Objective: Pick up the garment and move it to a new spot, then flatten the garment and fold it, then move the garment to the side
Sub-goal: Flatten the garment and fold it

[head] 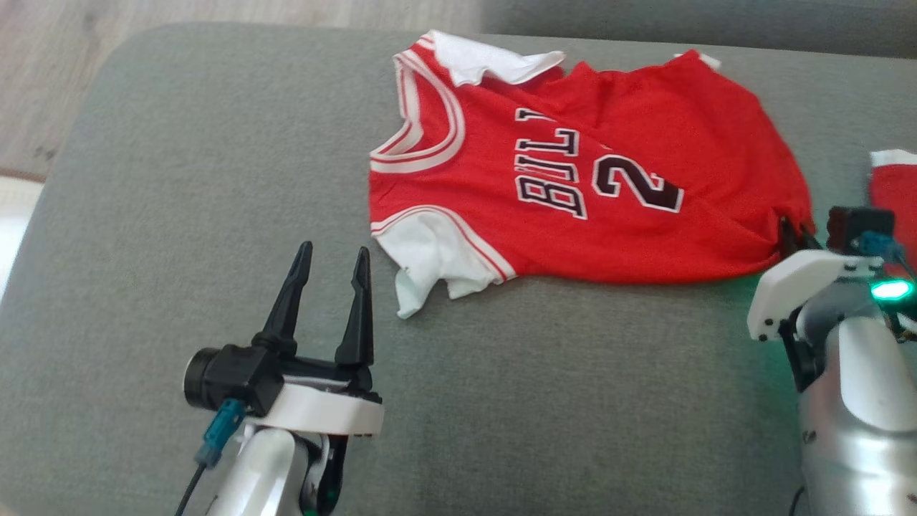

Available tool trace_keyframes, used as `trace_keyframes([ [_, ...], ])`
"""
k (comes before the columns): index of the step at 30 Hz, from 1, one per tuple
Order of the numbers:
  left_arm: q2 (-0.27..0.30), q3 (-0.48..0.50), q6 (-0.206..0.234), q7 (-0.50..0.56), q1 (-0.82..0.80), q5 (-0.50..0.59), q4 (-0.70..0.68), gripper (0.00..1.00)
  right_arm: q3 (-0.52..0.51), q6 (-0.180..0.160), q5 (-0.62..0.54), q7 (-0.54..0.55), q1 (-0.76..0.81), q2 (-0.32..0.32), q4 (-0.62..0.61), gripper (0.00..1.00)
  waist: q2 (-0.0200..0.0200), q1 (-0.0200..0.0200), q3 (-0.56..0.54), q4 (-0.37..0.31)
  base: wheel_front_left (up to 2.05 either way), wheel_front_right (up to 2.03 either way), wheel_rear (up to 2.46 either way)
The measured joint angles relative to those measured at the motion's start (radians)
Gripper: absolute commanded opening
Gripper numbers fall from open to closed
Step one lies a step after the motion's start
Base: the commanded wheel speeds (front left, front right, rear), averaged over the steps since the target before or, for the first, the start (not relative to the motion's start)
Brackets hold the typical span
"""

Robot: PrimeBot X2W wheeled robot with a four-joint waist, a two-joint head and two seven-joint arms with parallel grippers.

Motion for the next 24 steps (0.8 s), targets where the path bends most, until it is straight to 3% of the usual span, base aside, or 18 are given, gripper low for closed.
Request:
trace_keyframes([
  [1, 0.000, -0.002, 0.000, 0.000, -0.001, 0.000, 0.001, 1.00, -0.012, 0.000, -0.024, 0.010, -0.016, 0.000, 0.021, 0.00, 0.0000, 0.0000, 0.003, 0.008, 0.00, 0.00, 0.00],
  [2, 0.000, -0.003, 0.000, 0.000, -0.001, 0.000, 0.002, 1.00, -0.026, 0.000, -0.041, 0.017, -0.028, 0.000, 0.045, 0.21, 0.0000, 0.0001, 0.006, 0.014, 0.00, 0.00, 0.00],
  [3, 0.000, -0.004, 0.000, 0.000, -0.001, 0.000, 0.003, 1.00, -0.035, 0.000, -0.054, 0.016, -0.036, 0.000, 0.066, 0.90, 0.0000, 0.0000, 0.008, 0.019, 0.00, 0.00, 0.00],
  [4, 0.000, -0.004, 0.000, 0.000, -0.001, 0.000, 0.004, 1.00, -0.041, 0.000, -0.067, 0.015, -0.040, 0.000, 0.084, 1.00, 0.0000, 0.0000, 0.009, 0.023, 0.00, 0.00, 0.00],
  [9, 0.000, 0.012, 0.001, 0.000, -0.001, 0.000, 0.005, 1.00, -0.028, 0.000, -0.075, -0.080, -0.040, -0.001, 0.149, 1.00, 0.0000, 0.0000, -0.002, 0.005, 0.00, 0.00, 0.00],
  [15, 0.000, 0.038, 0.000, 0.000, 0.006, 0.001, 0.005, 1.00, 0.068, 0.000, 0.043, -0.227, -0.030, -0.001, 0.146, 1.00, 0.0000, 0.0000, -0.027, -0.055, 0.00, 0.00, 0.00],
  [24, 0.000, 0.070, -0.001, 0.000, 0.021, 0.001, -0.007, 1.00, 0.131, 0.000, 0.164, -0.338, 0.180, 0.000, -0.077, 1.00, 0.0000, -0.0001, -0.073, -0.155, 0.00, 0.00, 0.00],
])
